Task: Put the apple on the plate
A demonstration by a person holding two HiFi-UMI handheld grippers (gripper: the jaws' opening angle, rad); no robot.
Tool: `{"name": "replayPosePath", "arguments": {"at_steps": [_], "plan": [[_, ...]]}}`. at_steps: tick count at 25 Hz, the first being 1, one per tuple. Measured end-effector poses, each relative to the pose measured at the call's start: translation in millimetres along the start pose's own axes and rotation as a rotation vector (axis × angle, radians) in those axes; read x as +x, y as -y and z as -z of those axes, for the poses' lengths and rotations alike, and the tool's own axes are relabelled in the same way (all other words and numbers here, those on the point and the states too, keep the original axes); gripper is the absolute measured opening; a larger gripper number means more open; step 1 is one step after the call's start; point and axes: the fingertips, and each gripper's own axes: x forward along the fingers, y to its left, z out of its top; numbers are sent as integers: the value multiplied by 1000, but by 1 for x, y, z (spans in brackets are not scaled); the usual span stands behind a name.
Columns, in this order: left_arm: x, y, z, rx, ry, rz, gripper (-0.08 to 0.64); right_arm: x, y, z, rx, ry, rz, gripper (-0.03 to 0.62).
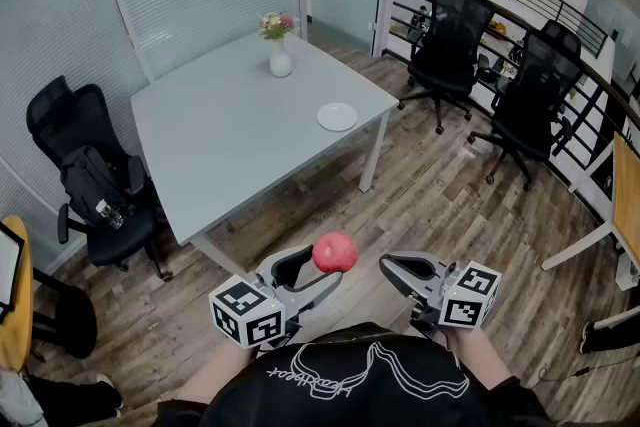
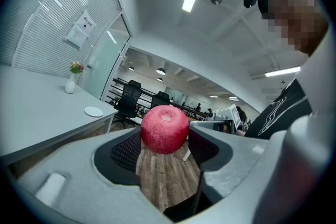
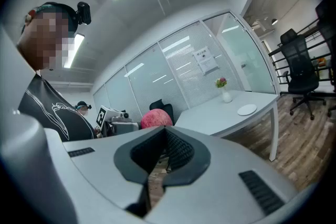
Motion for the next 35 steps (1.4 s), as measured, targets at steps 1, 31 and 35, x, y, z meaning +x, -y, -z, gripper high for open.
{"name": "replayPosePath", "arguments": {"at_steps": [1,31,35], "plan": [[0,0,1,2,-1,2,287,0,0,1,0,0,0,9],[-12,-20,5,-6,6,-12,287,23,7,12,27,13,27,9],[5,-29,3,-4,-8,-18,287,26,26,6,43,33,20,9]]}}
